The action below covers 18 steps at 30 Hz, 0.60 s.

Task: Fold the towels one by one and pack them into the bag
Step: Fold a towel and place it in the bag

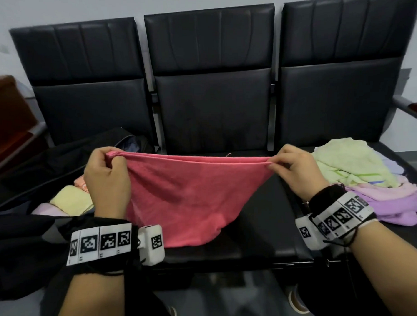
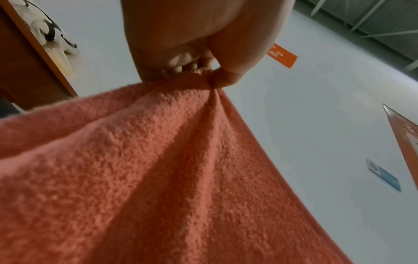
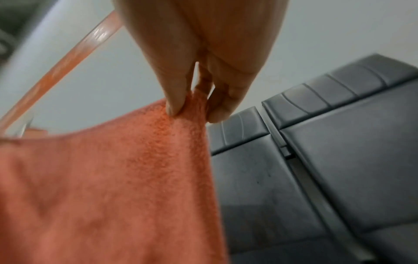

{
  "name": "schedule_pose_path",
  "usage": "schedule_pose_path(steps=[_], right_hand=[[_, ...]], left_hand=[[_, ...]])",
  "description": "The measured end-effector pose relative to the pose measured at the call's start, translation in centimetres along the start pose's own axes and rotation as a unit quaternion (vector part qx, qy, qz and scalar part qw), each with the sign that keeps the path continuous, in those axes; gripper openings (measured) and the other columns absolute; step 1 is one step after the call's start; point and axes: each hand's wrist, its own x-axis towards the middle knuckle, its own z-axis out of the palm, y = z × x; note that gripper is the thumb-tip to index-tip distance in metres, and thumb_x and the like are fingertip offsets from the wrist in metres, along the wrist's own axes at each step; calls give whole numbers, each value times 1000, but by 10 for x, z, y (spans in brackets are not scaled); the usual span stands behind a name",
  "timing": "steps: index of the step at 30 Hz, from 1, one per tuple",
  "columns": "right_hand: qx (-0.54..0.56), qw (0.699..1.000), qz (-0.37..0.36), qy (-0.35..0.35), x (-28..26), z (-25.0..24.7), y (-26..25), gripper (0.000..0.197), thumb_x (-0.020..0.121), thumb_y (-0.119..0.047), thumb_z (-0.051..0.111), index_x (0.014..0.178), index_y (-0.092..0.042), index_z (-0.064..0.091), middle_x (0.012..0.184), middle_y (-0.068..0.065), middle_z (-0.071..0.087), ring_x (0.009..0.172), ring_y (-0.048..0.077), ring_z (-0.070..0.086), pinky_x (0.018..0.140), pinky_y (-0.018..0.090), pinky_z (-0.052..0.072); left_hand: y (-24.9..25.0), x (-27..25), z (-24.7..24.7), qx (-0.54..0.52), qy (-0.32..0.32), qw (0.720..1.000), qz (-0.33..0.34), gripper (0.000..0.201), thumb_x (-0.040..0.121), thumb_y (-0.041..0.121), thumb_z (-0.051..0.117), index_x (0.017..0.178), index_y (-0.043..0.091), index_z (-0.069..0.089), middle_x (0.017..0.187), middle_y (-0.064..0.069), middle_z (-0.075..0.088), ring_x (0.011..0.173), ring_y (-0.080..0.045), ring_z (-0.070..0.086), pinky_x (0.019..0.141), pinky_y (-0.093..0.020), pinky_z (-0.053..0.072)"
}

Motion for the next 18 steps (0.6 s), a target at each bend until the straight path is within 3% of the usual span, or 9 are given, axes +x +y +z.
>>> schedule_pose_path(steps=[4,6,8,10,15,18], right_hand=[[48,998,17,43,11,-8,-13,5,81,-4,77,83,-9,77,87,1,55,78,12,55,71,13,43],[61,998,9,34,14,-13,-17,5,80,-3,77,79,-8,76,95,-1,61,86,13,60,78,19,48],[85,996,16,26,15,-19,-19,6,81,-4,77,77,-8,75,90,-2,69,85,15,66,79,33,54],[117,992,41,36,14,-25,-20,6,79,-7,79,77,-9,74,82,-2,71,78,15,67,76,37,55],[206,971,79,87,14,-36,-24,15,81,-6,77,79,-21,74,79,-3,72,74,10,66,73,26,53],[234,964,81,92,16,-41,-27,21,83,-1,74,83,-23,74,76,0,70,66,9,63,63,22,54]], left_hand=[[-1,7,-3,-5,28,1000,-12,22,79,16,45,90,19,64,90,1,65,85,-12,60,83,-36,51],[-1,9,-5,-6,34,999,-13,21,78,18,45,83,28,63,89,4,65,84,-12,61,82,-36,51],[-1,11,-7,-11,35,999,-14,22,76,20,45,78,35,62,85,8,65,83,-11,61,80,-35,51],[-2,11,-9,-19,35,999,-16,23,75,21,45,76,37,62,84,10,65,81,-10,61,77,-32,51],[-2,9,-8,-36,38,999,-5,23,74,22,46,75,39,62,80,12,64,73,-3,58,70,-24,47],[-1,10,-6,-38,35,999,-6,22,76,21,46,76,36,62,80,12,64,75,-5,59,72,-25,47]])
